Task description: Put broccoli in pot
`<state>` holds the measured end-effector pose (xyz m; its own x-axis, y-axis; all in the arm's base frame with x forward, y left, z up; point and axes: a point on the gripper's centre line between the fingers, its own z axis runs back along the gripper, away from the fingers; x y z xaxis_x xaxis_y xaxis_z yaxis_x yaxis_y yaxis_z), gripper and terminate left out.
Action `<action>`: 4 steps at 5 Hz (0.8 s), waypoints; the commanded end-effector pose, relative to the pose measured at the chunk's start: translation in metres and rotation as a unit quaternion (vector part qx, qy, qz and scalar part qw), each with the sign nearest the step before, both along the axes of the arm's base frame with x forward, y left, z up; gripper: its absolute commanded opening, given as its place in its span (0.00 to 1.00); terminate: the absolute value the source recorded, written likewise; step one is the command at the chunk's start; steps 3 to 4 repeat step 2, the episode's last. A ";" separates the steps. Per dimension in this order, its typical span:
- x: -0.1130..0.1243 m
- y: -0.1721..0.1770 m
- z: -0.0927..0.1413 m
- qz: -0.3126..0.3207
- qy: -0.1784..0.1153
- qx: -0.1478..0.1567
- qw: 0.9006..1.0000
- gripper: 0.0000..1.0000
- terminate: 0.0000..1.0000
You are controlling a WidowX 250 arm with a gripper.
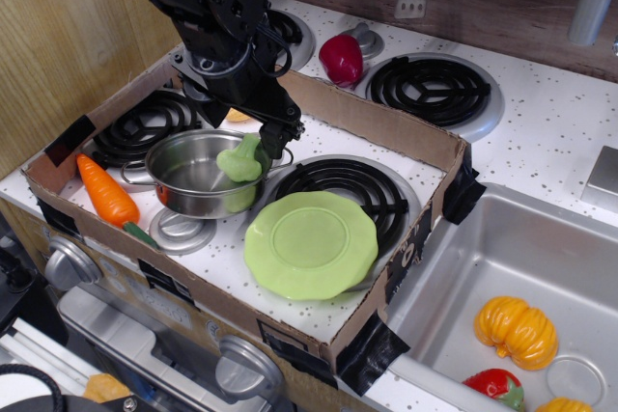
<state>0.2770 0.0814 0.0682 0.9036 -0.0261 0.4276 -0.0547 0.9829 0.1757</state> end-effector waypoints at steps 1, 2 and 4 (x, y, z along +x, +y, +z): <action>0.012 -0.005 0.015 -0.003 -0.023 0.006 1.000 1.00 0.00; 0.012 -0.005 0.015 -0.003 -0.023 0.006 1.000 1.00 1.00; 0.012 -0.005 0.015 -0.003 -0.023 0.006 1.000 1.00 1.00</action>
